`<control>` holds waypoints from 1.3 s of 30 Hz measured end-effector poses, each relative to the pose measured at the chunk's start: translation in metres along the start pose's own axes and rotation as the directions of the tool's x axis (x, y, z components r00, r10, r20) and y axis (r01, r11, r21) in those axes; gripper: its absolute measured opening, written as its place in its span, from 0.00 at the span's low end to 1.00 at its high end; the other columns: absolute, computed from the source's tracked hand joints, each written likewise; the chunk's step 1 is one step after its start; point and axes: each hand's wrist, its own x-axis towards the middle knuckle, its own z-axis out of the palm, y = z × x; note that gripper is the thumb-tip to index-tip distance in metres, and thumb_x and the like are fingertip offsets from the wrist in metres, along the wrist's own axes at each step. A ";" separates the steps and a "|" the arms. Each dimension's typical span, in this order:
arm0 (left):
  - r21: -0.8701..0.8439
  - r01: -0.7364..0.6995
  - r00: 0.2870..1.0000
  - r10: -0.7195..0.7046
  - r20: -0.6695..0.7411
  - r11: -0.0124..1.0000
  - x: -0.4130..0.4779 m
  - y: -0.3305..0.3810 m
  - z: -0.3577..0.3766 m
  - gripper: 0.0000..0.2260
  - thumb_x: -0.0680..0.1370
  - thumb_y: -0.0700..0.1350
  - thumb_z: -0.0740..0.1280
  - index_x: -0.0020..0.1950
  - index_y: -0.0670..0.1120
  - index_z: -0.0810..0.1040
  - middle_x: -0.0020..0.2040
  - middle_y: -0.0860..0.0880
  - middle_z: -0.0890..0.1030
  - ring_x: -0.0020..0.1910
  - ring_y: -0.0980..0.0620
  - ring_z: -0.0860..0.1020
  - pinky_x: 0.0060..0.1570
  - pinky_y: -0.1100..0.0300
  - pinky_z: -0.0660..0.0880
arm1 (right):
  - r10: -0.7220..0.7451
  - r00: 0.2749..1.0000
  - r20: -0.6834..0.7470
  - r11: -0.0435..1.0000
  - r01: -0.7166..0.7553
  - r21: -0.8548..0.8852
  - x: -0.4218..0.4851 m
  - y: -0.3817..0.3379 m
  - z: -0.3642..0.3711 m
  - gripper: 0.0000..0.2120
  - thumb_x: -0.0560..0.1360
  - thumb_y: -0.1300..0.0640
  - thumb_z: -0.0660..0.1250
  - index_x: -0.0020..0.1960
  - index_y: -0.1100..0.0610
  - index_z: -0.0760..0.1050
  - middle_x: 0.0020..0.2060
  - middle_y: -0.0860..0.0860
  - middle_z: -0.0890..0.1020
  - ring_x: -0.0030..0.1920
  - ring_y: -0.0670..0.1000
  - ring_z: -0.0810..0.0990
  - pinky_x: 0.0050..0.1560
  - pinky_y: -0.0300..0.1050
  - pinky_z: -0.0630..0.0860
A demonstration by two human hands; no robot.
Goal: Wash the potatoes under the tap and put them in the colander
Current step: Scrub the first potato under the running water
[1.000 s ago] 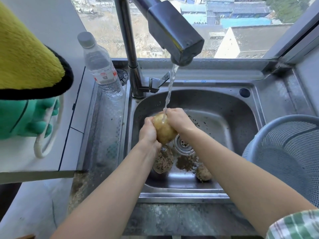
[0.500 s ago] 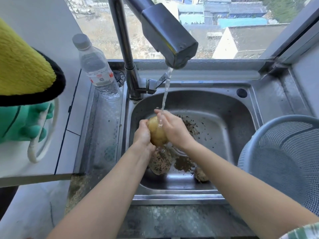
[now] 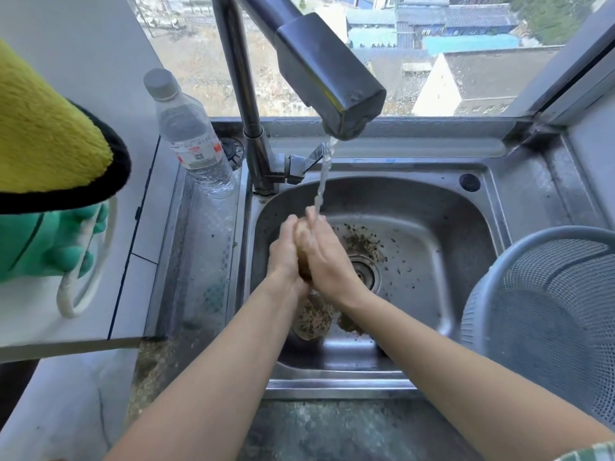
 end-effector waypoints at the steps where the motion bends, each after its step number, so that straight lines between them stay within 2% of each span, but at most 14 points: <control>1: -0.037 0.026 0.999 -0.025 0.030 0.999 0.000 0.001 -0.002 0.22 0.76 0.60 0.65 0.58 0.45 0.83 0.55 0.44 0.86 0.53 0.46 0.84 0.47 0.53 0.80 | -0.075 0.997 0.025 0.994 0.077 -0.072 -0.002 0.001 0.002 0.24 0.84 0.52 0.50 0.78 0.58 0.57 0.78 0.51 0.59 0.79 0.48 0.52 0.78 0.42 0.46; 3: -0.056 0.108 0.993 -0.105 0.061 0.993 -0.004 0.001 -0.003 0.20 0.77 0.59 0.61 0.50 0.46 0.84 0.45 0.45 0.86 0.49 0.46 0.83 0.45 0.54 0.78 | -0.056 0.998 0.003 0.998 0.056 -0.018 0.007 0.000 -0.004 0.23 0.84 0.52 0.50 0.76 0.58 0.63 0.76 0.54 0.64 0.78 0.50 0.57 0.78 0.44 0.51; 6: -0.012 0.189 0.981 -0.188 0.050 0.982 -0.010 -0.003 0.001 0.19 0.76 0.60 0.63 0.44 0.45 0.82 0.40 0.43 0.83 0.44 0.45 0.81 0.45 0.51 0.78 | 0.214 0.977 0.010 0.973 -0.214 0.087 0.028 -0.010 -0.021 0.20 0.84 0.56 0.50 0.72 0.62 0.69 0.71 0.58 0.71 0.72 0.54 0.67 0.72 0.45 0.61; 7: -0.044 0.202 0.979 -0.200 0.047 0.978 -0.012 -0.002 0.002 0.19 0.76 0.60 0.63 0.45 0.45 0.82 0.41 0.43 0.84 0.45 0.44 0.81 0.45 0.51 0.79 | 0.206 0.978 0.030 0.977 -0.207 0.048 0.026 -0.013 -0.021 0.21 0.84 0.56 0.50 0.73 0.63 0.67 0.72 0.58 0.69 0.73 0.54 0.65 0.73 0.44 0.59; 9: -0.132 0.175 0.983 -0.165 0.083 0.976 -0.011 0.004 0.003 0.19 0.77 0.57 0.60 0.50 0.45 0.83 0.45 0.44 0.85 0.48 0.46 0.82 0.45 0.53 0.78 | 0.056 0.997 0.057 0.992 -0.049 -0.116 0.011 -0.016 -0.011 0.23 0.84 0.56 0.50 0.77 0.62 0.60 0.77 0.56 0.62 0.78 0.52 0.57 0.77 0.45 0.52; 11: -0.160 0.143 0.986 -0.127 0.105 0.977 -0.007 0.005 0.001 0.18 0.78 0.56 0.58 0.54 0.45 0.82 0.49 0.44 0.84 0.50 0.46 0.81 0.46 0.54 0.77 | -0.060 0.997 0.048 0.983 0.068 -0.170 0.000 -0.012 -0.003 0.23 0.84 0.55 0.51 0.78 0.59 0.60 0.77 0.54 0.62 0.78 0.51 0.55 0.78 0.44 0.50; 14: -0.109 0.228 0.972 -0.220 0.078 0.968 -0.011 0.003 0.002 0.18 0.76 0.58 0.63 0.48 0.45 0.82 0.44 0.42 0.83 0.48 0.43 0.81 0.42 0.50 0.79 | 0.183 0.982 0.035 0.982 -0.185 0.043 0.022 -0.013 -0.020 0.20 0.85 0.56 0.50 0.72 0.61 0.68 0.72 0.56 0.70 0.73 0.52 0.66 0.69 0.40 0.59; 15: -0.112 0.238 0.971 -0.232 0.062 0.965 -0.012 0.003 0.002 0.18 0.75 0.58 0.64 0.46 0.44 0.81 0.42 0.41 0.83 0.47 0.43 0.81 0.41 0.49 0.79 | 0.227 0.972 0.056 0.973 -0.229 0.034 0.026 -0.015 -0.025 0.20 0.85 0.56 0.49 0.70 0.63 0.70 0.71 0.58 0.71 0.71 0.54 0.67 0.67 0.41 0.60; 20: -0.178 0.270 0.961 -0.253 0.112 0.946 -0.002 0.007 -0.004 0.19 0.73 0.58 0.63 0.53 0.46 0.84 0.49 0.45 0.86 0.51 0.45 0.83 0.45 0.53 0.80 | -0.038 0.994 0.100 0.969 0.061 -0.239 0.007 -0.012 -0.011 0.22 0.84 0.53 0.51 0.76 0.59 0.63 0.75 0.56 0.66 0.76 0.54 0.61 0.76 0.50 0.55; 24: -0.128 0.309 0.949 -0.297 0.102 0.942 -0.005 0.007 -0.002 0.23 0.73 0.59 0.65 0.57 0.43 0.82 0.57 0.37 0.82 0.58 0.38 0.80 0.58 0.40 0.78 | 0.199 0.977 0.081 0.980 -0.198 -0.013 0.033 -0.007 -0.032 0.21 0.84 0.53 0.48 0.68 0.60 0.72 0.67 0.57 0.74 0.69 0.55 0.70 0.70 0.50 0.63; 29: -0.167 0.353 0.932 -0.331 0.146 0.921 -0.005 0.012 -0.008 0.23 0.72 0.59 0.64 0.58 0.44 0.82 0.54 0.40 0.84 0.55 0.40 0.81 0.50 0.46 0.81 | 0.048 0.985 0.164 0.997 -0.037 -0.069 0.018 -0.002 -0.024 0.26 0.80 0.41 0.56 0.75 0.52 0.63 0.71 0.55 0.68 0.69 0.53 0.69 0.70 0.52 0.66; 33: -0.080 0.363 0.916 -0.339 0.215 0.928 -0.012 0.012 -0.008 0.24 0.75 0.59 0.64 0.56 0.40 0.81 0.56 0.35 0.82 0.55 0.37 0.81 0.53 0.40 0.79 | 0.300 0.931 0.209 0.908 -0.346 0.237 0.027 0.003 -0.042 0.24 0.73 0.32 0.63 0.54 0.50 0.82 0.51 0.51 0.86 0.51 0.51 0.85 0.53 0.48 0.80; 35: -0.014 0.349 0.917 -0.338 0.212 0.937 -0.011 0.011 -0.009 0.27 0.76 0.63 0.62 0.55 0.40 0.81 0.54 0.36 0.82 0.53 0.39 0.81 0.54 0.42 0.79 | 0.358 0.917 0.176 0.885 -0.393 0.250 0.030 0.009 -0.042 0.26 0.72 0.31 0.63 0.51 0.52 0.83 0.49 0.52 0.86 0.49 0.52 0.86 0.55 0.51 0.81; 39: 0.215 0.229 0.961 -0.255 0.105 0.950 -0.010 0.008 -0.012 0.29 0.78 0.67 0.60 0.58 0.42 0.79 0.54 0.38 0.82 0.51 0.40 0.82 0.50 0.44 0.81 | 0.354 0.935 0.009 0.893 -0.341 0.294 0.033 0.014 -0.032 0.26 0.78 0.36 0.56 0.52 0.57 0.80 0.51 0.57 0.84 0.53 0.55 0.83 0.59 0.57 0.79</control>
